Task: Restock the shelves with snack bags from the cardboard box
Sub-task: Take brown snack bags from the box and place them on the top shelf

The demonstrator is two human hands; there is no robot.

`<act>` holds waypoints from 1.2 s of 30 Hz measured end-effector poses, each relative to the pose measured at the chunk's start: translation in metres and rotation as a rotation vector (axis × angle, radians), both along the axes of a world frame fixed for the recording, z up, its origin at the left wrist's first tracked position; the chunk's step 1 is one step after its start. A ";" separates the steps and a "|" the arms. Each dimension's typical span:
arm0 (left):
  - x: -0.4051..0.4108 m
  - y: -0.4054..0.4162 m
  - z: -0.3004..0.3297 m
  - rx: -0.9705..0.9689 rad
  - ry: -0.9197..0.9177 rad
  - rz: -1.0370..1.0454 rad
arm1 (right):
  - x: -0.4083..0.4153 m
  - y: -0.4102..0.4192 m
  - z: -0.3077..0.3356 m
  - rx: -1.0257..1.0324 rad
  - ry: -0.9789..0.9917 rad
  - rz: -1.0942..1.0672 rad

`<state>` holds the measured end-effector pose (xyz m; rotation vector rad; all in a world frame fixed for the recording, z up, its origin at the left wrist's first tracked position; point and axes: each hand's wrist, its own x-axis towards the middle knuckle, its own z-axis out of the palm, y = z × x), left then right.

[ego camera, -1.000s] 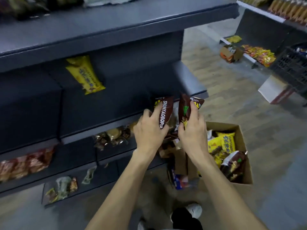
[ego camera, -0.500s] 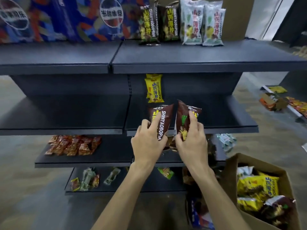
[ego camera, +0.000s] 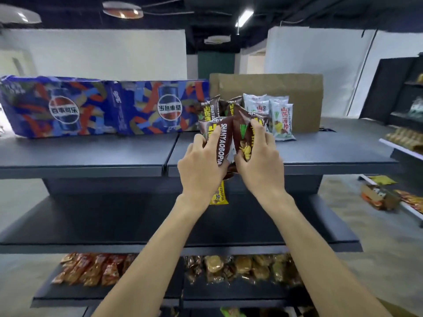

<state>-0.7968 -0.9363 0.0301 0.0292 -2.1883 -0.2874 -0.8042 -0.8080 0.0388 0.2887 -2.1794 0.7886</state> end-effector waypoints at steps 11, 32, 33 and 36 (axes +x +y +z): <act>-0.083 0.027 0.017 -0.023 0.027 0.111 | -0.097 0.026 0.013 0.027 0.050 0.135; -0.248 -0.015 0.017 -0.102 -0.155 0.178 | -0.282 -0.022 0.006 0.224 -0.164 0.001; -0.253 -0.016 0.013 -0.092 -0.157 0.172 | -0.289 -0.025 -0.003 0.262 -0.183 -0.021; -0.266 -0.017 -0.002 -0.091 -0.160 0.165 | -0.301 -0.030 -0.028 0.354 -0.279 -0.052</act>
